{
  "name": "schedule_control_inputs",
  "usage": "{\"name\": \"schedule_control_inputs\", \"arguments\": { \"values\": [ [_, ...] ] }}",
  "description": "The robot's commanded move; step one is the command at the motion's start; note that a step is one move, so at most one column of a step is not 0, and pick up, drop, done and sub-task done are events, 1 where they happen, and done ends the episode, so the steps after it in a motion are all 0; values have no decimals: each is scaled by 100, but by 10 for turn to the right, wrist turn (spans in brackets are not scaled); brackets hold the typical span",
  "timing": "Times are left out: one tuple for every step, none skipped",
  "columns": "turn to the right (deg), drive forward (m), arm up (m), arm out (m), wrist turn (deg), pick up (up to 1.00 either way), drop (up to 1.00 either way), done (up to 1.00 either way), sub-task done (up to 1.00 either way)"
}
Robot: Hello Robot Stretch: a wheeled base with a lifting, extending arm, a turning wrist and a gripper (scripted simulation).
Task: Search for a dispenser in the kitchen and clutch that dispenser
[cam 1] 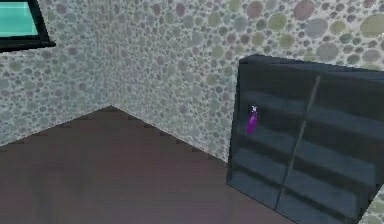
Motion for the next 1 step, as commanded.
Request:
{"name": "schedule_control_inputs", "arguments": {
  "values": [
    [390, 0, 0, 0, 0, 0, 0, 0, 0]
  ]
}}
